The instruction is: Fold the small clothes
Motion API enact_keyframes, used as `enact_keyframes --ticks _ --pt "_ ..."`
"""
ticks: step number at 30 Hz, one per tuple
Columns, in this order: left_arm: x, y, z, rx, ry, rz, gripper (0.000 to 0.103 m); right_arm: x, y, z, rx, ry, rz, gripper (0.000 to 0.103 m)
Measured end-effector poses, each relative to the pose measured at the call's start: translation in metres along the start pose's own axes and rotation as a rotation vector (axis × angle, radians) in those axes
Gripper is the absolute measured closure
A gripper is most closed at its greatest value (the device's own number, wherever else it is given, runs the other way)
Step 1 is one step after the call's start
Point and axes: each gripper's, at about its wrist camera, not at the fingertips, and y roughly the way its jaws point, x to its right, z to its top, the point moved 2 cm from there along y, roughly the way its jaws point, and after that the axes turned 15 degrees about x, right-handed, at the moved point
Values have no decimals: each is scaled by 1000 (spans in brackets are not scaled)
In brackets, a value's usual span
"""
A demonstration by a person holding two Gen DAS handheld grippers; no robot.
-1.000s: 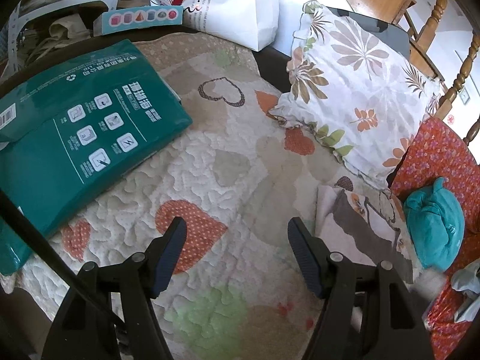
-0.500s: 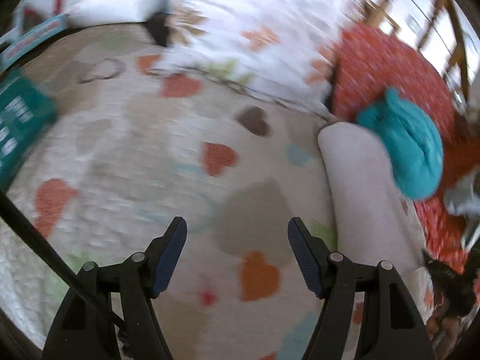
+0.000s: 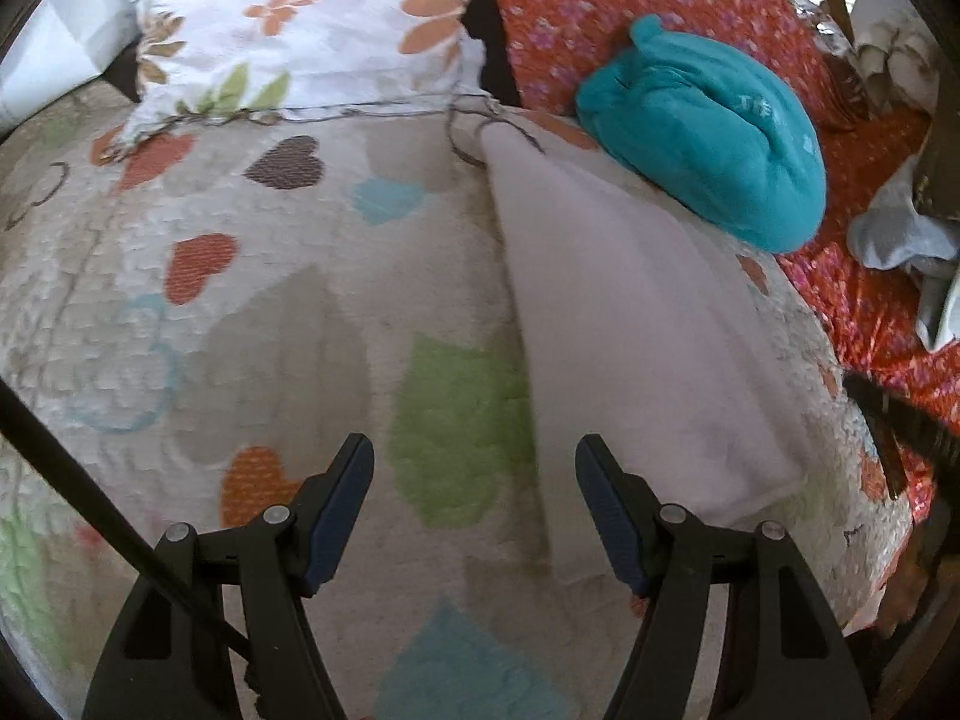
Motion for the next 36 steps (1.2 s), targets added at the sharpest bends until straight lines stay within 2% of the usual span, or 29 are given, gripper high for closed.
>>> enact_keyframes --ticks 5,9,10,11,14,15,16,17,18,20,21,22,23,25,26,28,29,31,32,34,35,36 --pt "20 12 -1 5 37 -37 34 -16 58 31 -10 -31 59 58" --pt "34 25 -9 -31 95 -44 34 -11 118 25 -118 51 91 58" --pt "36 28 -12 -43 104 -42 34 -9 131 20 -158 75 118 63" --pt "39 34 -16 -67 113 -38 34 -7 135 17 -178 74 117 82" --pt "43 45 -23 -128 115 -43 34 2 144 18 -202 -14 -42 81" --pt "45 45 -23 -126 126 -33 34 4 142 19 -195 -38 -83 81" --pt "46 45 -23 -128 135 -32 34 7 138 22 -174 -80 -168 80" --pt "47 45 -23 -133 136 -35 34 9 132 26 -145 -84 -189 78" --pt "46 45 -23 -136 125 -40 34 9 122 33 -100 -55 -162 78" --pt "42 46 -23 -136 101 -47 34 -4 96 52 3 28 -2 78" --pt "42 47 -22 -133 97 -48 34 -15 91 58 14 55 100 78" --pt "41 48 -23 -127 94 -48 34 -29 92 61 -14 87 222 76" --pt "42 47 -24 -121 95 -47 34 -40 97 62 -55 114 315 71" --pt "43 47 -26 -107 102 -40 34 -80 122 55 -229 179 567 70" --pt "44 45 -28 -101 105 -37 34 -94 130 50 -283 186 632 70" --pt "44 45 -29 -93 106 -35 33 -134 157 30 -462 179 814 70" --pt "44 45 -29 -91 107 -35 33 -151 172 18 -528 140 830 70" --pt "44 46 -28 -88 107 -38 32 -167 199 1 -591 76 781 70" --pt "43 46 -28 -87 104 -41 32 -172 215 -3 -598 51 745 77" --pt "42 47 -27 -84 99 -46 32 -176 235 1 -570 40 710 91" --pt "42 49 -27 -83 99 -47 31 -178 243 7 -536 33 678 92" --pt "43 49 -27 -83 104 -48 29 -178 255 17 -482 15 600 91"
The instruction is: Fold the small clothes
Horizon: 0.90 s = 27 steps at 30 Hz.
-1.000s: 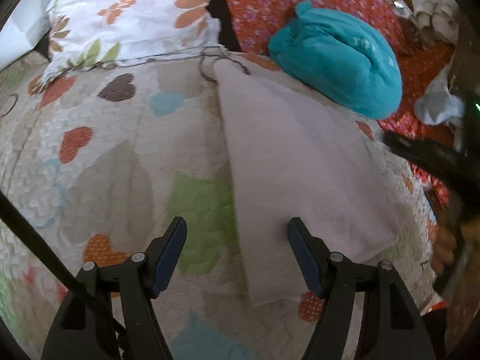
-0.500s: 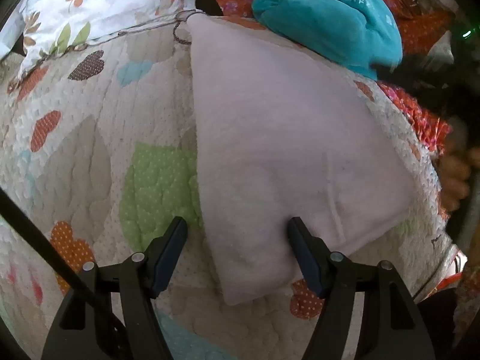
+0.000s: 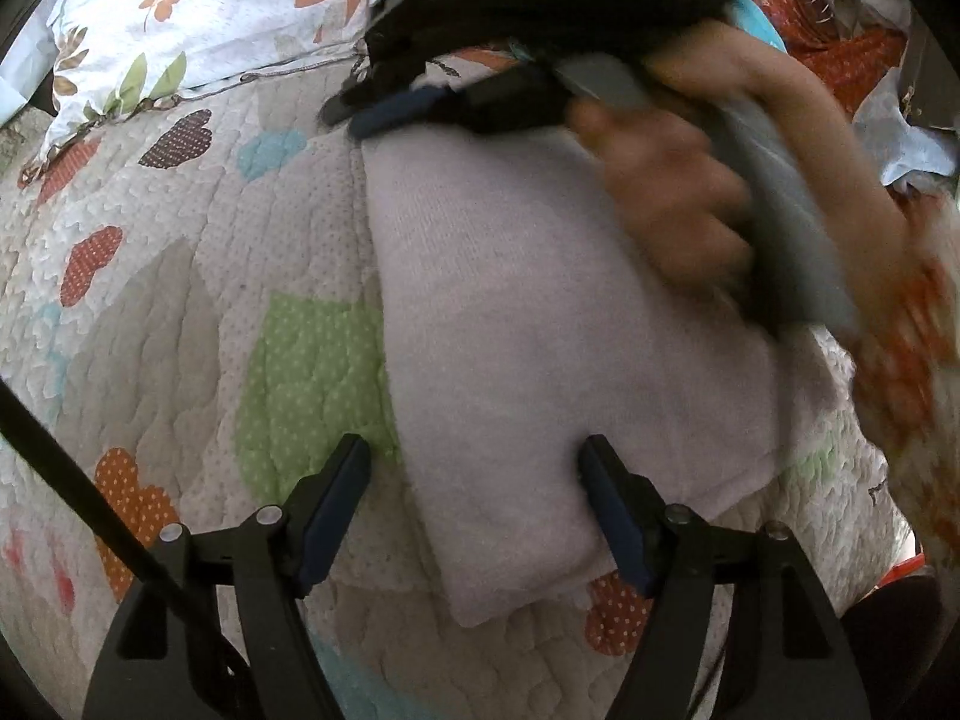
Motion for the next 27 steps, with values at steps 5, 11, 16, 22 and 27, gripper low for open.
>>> enact_keyframes --ticks 5,11,16,22,27 --pt "9 -3 -4 10 57 10 27 26 -22 40 155 58 -215 80" --pt "7 -24 2 22 7 -56 27 14 -123 18 285 71 -214 60" --pt "7 -57 5 102 9 -76 27 24 -206 -50 290 69 -283 57" --pt "-14 -61 -1 116 -50 -49 27 64 -253 -135 306 203 -372 51" --pt "-36 -54 9 99 -209 -78 27 84 -253 -163 331 392 -316 50"
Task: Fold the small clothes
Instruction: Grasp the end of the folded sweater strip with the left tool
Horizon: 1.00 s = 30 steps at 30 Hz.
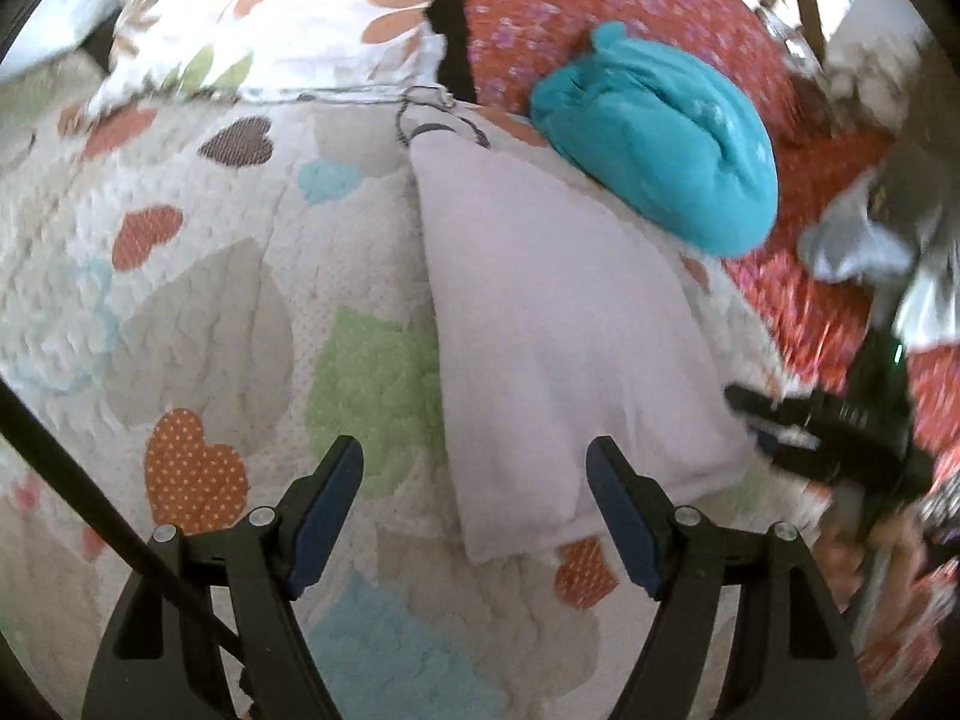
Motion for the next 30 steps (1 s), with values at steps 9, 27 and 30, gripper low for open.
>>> enact_keyframes --ticks 9,27,30 --pt "-20 21 12 -11 -75 62 27 -18 22 -16 -55 -203 -99 63" --pt "16 63 0 -123 17 -97 69 -37 55 -10 -78 -137 76 69" --pt "18 52 8 -136 23 -75 73 -36 45 -11 -82 -78 116 73"
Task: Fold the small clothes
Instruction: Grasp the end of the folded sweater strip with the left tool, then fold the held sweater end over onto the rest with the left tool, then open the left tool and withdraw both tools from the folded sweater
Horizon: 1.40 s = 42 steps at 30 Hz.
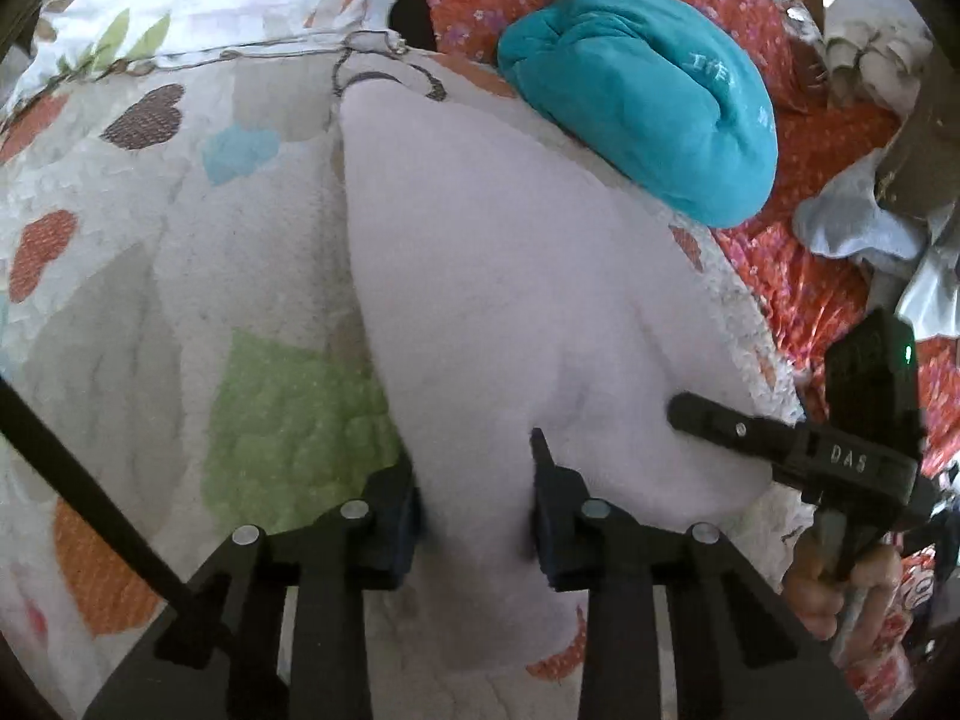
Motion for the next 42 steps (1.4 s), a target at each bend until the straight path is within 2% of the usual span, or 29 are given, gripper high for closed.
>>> enact_keyframes --ticks 3,5,6,10,13,14,15,16,18,19,20,21,23,25,28,31,37,42 --pt "-4 -11 0 -12 -6 16 73 0 -7 -8 -16 -58 -81 72" --pt "-10 -15 -6 -15 1 35 71 0 -12 -10 -11 -111 -152 64" --pt "-12 -17 -9 -11 -1 38 69 1 -16 -7 -1 -128 -171 64" --pt "-16 -37 -15 50 41 64 58 -8 -43 9 126 -234 -245 61" --pt "-13 -61 -16 153 117 123 53 -18 -58 14 224 -316 -309 61" --pt "-10 -73 -16 208 147 151 48 -21 -61 14 242 -332 -311 61" --pt "-7 -84 -15 257 167 177 37 -25 -63 13 258 -347 -309 61" --pt "-4 -98 -15 322 189 213 31 -31 -65 11 271 -362 -302 61" --pt "3 -129 -14 475 227 288 7 -39 -66 8 285 -383 -294 61" --pt "6 -143 -14 545 235 316 2 -44 -67 6 289 -392 -288 61" --pt "9 -164 -15 639 233 341 0 -47 -68 3 291 -394 -281 61" --pt "11 -178 -16 697 222 355 0 -50 -70 1 295 -392 -273 61" --pt "14 -199 -15 759 191 369 0 -58 -75 -4 308 -392 -255 58" --pt "13 -207 -19 733 181 368 0 -67 -81 -12 333 -411 -245 53" --pt "9 -204 -29 680 195 300 0 -75 -87 -27 363 -428 -247 46" --pt "4 -184 -32 588 164 278 0 -78 -81 -40 339 -430 -243 45" --pt "-2 -153 -44 474 218 417 0 -89 -65 -59 293 -534 -276 45" --pt "-18 -133 -57 378 205 419 0 -95 -59 -65 285 -579 -280 41"
